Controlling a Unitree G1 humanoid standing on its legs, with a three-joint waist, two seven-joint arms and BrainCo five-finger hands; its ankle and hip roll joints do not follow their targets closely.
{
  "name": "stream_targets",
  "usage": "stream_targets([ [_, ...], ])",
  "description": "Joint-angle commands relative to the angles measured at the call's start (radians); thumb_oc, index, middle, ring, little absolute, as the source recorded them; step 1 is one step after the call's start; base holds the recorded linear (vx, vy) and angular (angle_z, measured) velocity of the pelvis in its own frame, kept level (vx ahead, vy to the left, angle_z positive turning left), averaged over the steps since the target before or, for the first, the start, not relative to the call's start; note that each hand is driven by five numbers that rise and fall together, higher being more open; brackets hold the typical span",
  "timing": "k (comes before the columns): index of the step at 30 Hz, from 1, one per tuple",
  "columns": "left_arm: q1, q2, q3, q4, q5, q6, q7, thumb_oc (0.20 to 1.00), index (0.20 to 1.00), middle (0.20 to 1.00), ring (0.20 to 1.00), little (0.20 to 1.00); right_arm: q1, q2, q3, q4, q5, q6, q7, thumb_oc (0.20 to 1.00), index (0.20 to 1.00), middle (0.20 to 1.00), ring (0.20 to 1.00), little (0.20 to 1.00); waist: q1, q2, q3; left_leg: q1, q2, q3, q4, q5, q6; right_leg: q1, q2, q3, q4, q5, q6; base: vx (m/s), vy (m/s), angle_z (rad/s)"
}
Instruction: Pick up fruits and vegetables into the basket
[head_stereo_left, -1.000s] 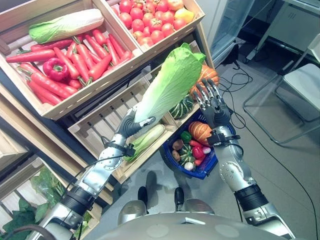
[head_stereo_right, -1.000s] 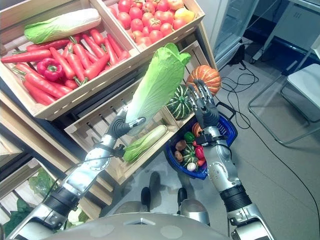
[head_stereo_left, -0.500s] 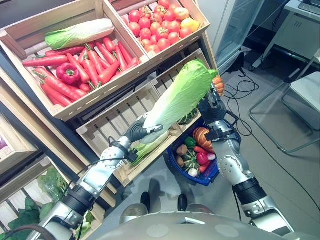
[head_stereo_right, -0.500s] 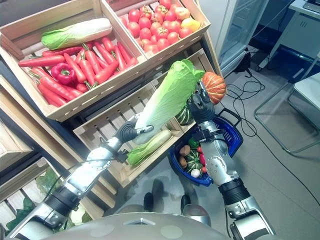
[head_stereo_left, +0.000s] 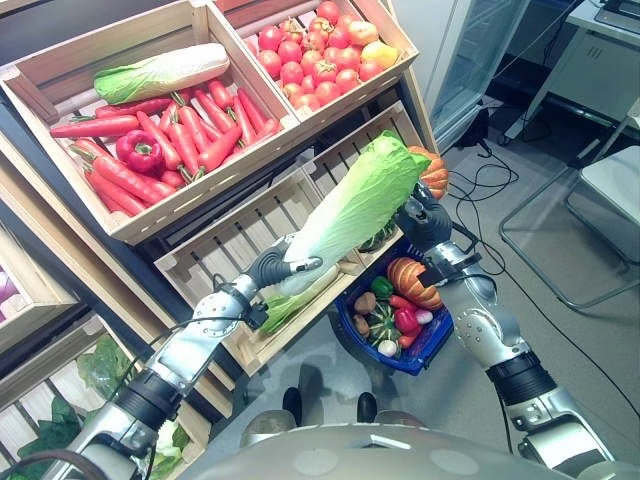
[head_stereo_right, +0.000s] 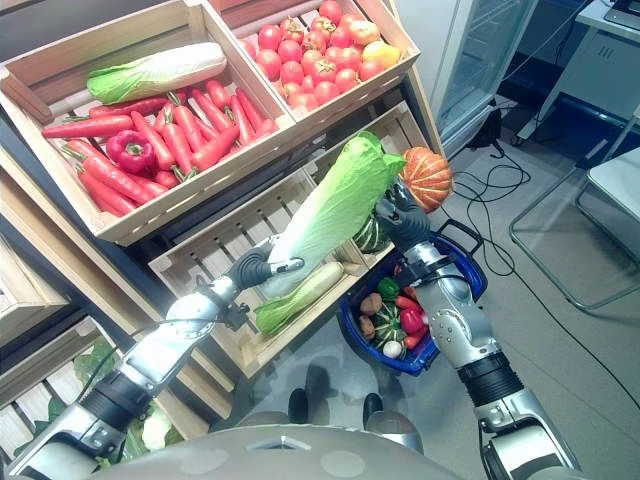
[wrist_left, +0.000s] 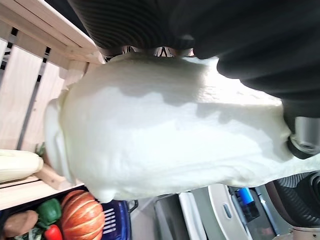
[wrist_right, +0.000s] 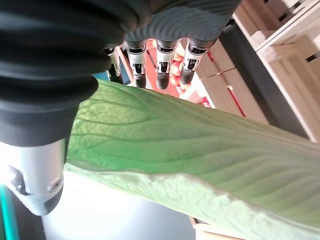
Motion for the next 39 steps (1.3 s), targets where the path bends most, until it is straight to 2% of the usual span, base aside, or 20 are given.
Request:
stream_targets([
  [1, -0.122, 0.012, -0.039, -0.032, -0.013, -0.053, -0.021, 0.200, 0.200, 0.200, 0.200, 0.200, -0.092, -0.004, 0.064, -0.007, -0.059, 0.036, 0.093, 1.000, 1.000, 1.000, 1.000, 1.000, 0.009, -0.032, -0.047, -0.002, -0.037, -0.008, 0.002, -0.102, 0.033, -0.005, -0.034, -0.012, 0.005, -0.025, 0.087, 0.00, 0.000, 0.00],
  [5, -0.127, 0.027, -0.038, -0.021, -0.019, -0.070, -0.027, 0.200, 0.200, 0.200, 0.200, 0.200, -0.095, -0.030, 0.088, 0.031, -0.054, 0.049, 0.096, 1.000, 1.000, 1.000, 1.000, 1.000, 0.014, -0.035, -0.050, -0.005, -0.036, -0.010, 0.002, -0.100, 0.031, -0.006, -0.037, -0.019, 0.005, -0.024, 0.088, 0.00, 0.000, 0.00],
  [7, -0.128, 0.032, -0.040, -0.024, -0.010, -0.072, -0.022, 0.200, 0.200, 0.200, 0.200, 0.200, -0.094, -0.029, 0.096, 0.041, -0.058, 0.046, 0.062, 1.000, 1.000, 1.000, 1.000, 1.000, 0.014, -0.035, -0.050, -0.004, -0.034, -0.009, 0.002, -0.099, 0.030, -0.006, -0.037, -0.019, 0.005, -0.022, 0.088, 0.00, 0.000, 0.00],
  [12, -0.129, 0.051, -0.050, -0.032, 0.104, -0.096, 0.003, 0.200, 0.200, 0.200, 0.200, 0.200, -0.083, -0.012, 0.085, 0.044, -0.022, 0.060, -0.022, 1.000, 1.000, 1.000, 1.000, 1.000, 0.011, -0.034, -0.051, -0.007, -0.033, -0.008, 0.002, -0.096, 0.031, -0.008, -0.040, -0.021, 0.005, -0.018, 0.091, 0.00, 0.000, 0.00],
  [19, -0.136, 0.080, -0.070, -0.051, 0.236, -0.102, 0.021, 0.200, 0.200, 0.200, 0.200, 0.200, -0.059, 0.037, 0.084, 0.037, 0.054, 0.088, -0.083, 1.000, 1.000, 1.000, 1.000, 1.000, 0.007, -0.032, -0.045, -0.012, -0.033, -0.007, 0.002, -0.095, 0.032, -0.015, -0.042, -0.018, 0.005, -0.014, 0.094, 0.00, 0.000, 0.00],
  [21, -0.139, 0.090, -0.082, -0.065, 0.295, -0.101, 0.054, 0.200, 0.200, 0.200, 0.200, 0.200, -0.053, 0.051, 0.096, 0.033, 0.081, 0.096, -0.112, 1.000, 1.000, 1.000, 1.000, 1.000, 0.005, -0.031, -0.043, -0.015, -0.032, -0.003, 0.002, -0.095, 0.032, -0.019, -0.043, -0.016, 0.005, -0.013, 0.095, 0.00, 0.000, 0.00],
  [28, -0.151, 0.093, -0.113, -0.071, 0.313, -0.091, 0.063, 0.200, 0.200, 0.200, 0.200, 0.200, -0.055, 0.076, 0.109, 0.012, 0.157, 0.072, -0.124, 1.000, 1.000, 1.000, 1.000, 1.000, 0.003, -0.032, -0.039, -0.019, -0.031, 0.001, 0.002, -0.098, 0.032, -0.026, -0.043, -0.013, 0.005, -0.015, 0.098, 0.00, 0.000, 0.00],
  [29, -0.151, 0.091, -0.117, -0.070, 0.301, -0.086, 0.056, 0.200, 0.200, 0.200, 0.200, 0.200, -0.058, 0.078, 0.109, 0.010, 0.163, 0.067, -0.122, 0.956, 0.956, 0.956, 0.956, 0.956, 0.003, -0.031, -0.039, -0.020, -0.031, 0.000, 0.002, -0.098, 0.032, -0.026, -0.043, -0.013, 0.005, -0.015, 0.098, 0.00, 0.000, 0.00],
  [30, -0.150, 0.090, -0.118, -0.070, 0.293, -0.084, 0.050, 0.200, 0.200, 0.200, 0.200, 0.200, -0.060, 0.079, 0.109, 0.010, 0.168, 0.065, -0.121, 0.815, 0.815, 0.815, 0.815, 0.815, 0.003, -0.031, -0.040, -0.020, -0.032, 0.000, 0.002, -0.098, 0.032, -0.026, -0.043, -0.014, 0.005, -0.015, 0.098, 0.00, 0.000, 0.00],
  [31, -0.149, 0.087, -0.121, -0.072, 0.258, -0.071, 0.027, 0.200, 0.200, 0.200, 0.200, 0.200, -0.058, 0.085, 0.111, 0.004, 0.162, 0.054, -0.115, 0.263, 0.263, 0.263, 0.263, 0.263, 0.003, -0.030, -0.040, -0.021, -0.032, -0.002, 0.002, -0.098, 0.032, -0.027, -0.043, -0.013, 0.005, -0.015, 0.099, 0.00, 0.000, 0.00],
  [32, -0.147, 0.083, -0.123, -0.069, 0.235, -0.065, 0.015, 0.200, 0.200, 0.200, 0.200, 0.200, -0.059, 0.087, 0.113, -0.002, 0.163, 0.053, -0.112, 0.200, 0.200, 0.200, 0.200, 0.200, 0.003, -0.030, -0.040, -0.021, -0.032, -0.001, 0.002, -0.098, 0.032, -0.028, -0.044, -0.012, 0.005, -0.016, 0.099, 0.00, 0.000, 0.00],
  [39, -0.138, 0.055, -0.137, -0.041, 0.156, -0.016, -0.061, 0.200, 0.200, 0.200, 0.200, 0.200, -0.068, 0.093, 0.122, -0.015, 0.155, 0.021, -0.042, 0.200, 0.200, 0.200, 0.200, 0.200, 0.005, -0.029, -0.045, -0.024, -0.032, -0.002, 0.002, -0.097, 0.032, -0.031, -0.043, -0.015, 0.005, -0.017, 0.100, 0.00, 0.000, 0.00],
])
